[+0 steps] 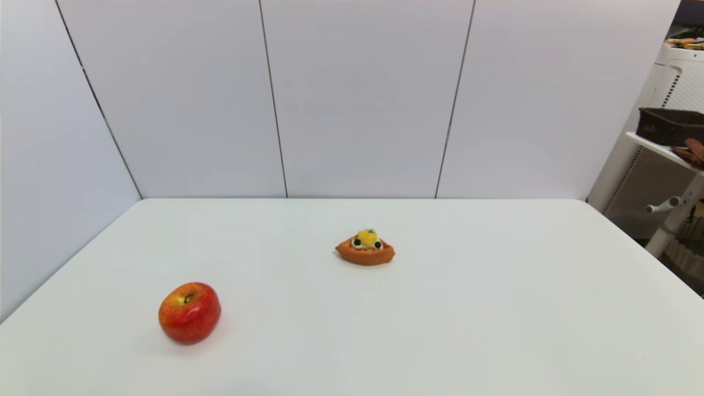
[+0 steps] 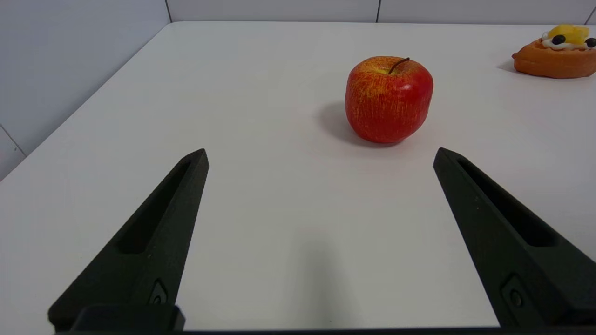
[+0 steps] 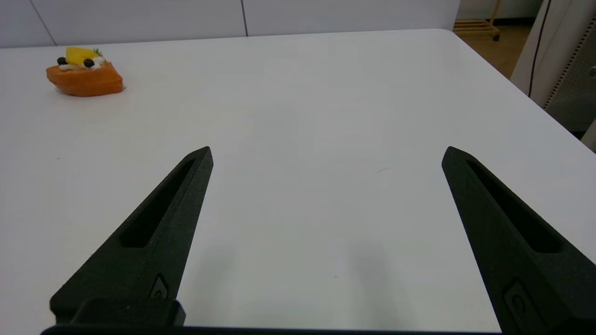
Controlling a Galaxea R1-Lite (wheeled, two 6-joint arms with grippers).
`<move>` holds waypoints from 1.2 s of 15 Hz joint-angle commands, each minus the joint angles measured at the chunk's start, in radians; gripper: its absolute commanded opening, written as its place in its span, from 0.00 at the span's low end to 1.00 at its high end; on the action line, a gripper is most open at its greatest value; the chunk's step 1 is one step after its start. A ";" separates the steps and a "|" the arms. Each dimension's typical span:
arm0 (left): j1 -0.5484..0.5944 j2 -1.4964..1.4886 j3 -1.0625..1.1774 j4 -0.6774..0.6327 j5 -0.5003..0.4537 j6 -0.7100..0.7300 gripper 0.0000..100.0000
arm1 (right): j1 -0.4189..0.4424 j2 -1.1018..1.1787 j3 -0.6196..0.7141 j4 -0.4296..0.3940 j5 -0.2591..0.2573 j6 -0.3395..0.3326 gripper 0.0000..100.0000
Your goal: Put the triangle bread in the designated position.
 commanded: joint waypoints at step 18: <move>-0.006 1.055 -0.695 -0.105 -0.289 0.364 1.00 | 0.001 0.002 0.000 0.000 0.000 0.001 1.00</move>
